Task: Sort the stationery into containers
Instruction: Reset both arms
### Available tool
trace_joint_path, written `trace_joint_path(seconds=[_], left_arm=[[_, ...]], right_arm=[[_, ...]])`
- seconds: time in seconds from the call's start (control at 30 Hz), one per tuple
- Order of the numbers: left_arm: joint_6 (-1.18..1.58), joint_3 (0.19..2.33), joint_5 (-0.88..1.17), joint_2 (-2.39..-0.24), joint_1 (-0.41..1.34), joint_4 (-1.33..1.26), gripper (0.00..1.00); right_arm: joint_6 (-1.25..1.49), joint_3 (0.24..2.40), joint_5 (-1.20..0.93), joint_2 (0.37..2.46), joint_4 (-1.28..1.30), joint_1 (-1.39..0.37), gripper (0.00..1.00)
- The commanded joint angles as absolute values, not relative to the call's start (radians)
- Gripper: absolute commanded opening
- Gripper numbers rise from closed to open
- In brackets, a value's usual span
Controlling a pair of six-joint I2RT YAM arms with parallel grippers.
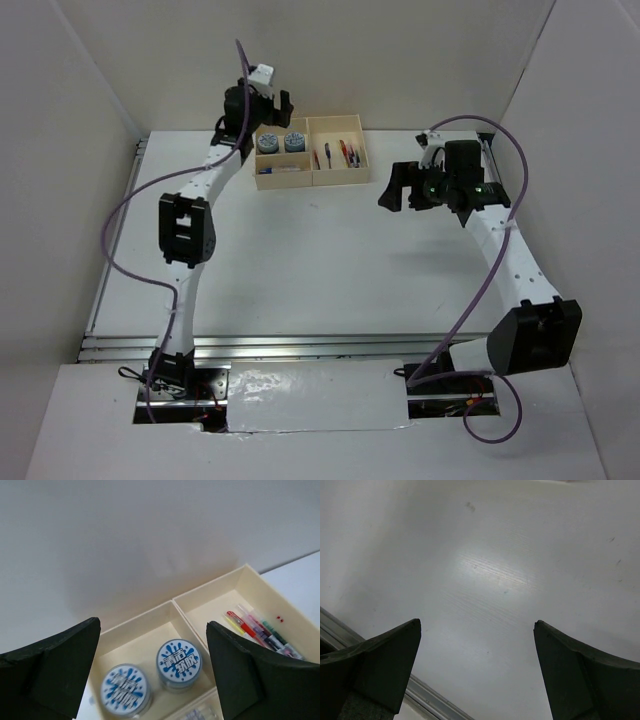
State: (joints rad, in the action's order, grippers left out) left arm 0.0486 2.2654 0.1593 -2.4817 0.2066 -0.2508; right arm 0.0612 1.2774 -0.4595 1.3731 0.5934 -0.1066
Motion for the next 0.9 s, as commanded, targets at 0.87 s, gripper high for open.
trace_joint_path(seconds=[0.87], left_arm=[[-0.11, 0.962, 0.067, -1.054, -0.127, 0.449, 0.99]], right_arm=[[-0.284, 0.793, -0.17, 0.802, 0.584, 0.123, 1.0]])
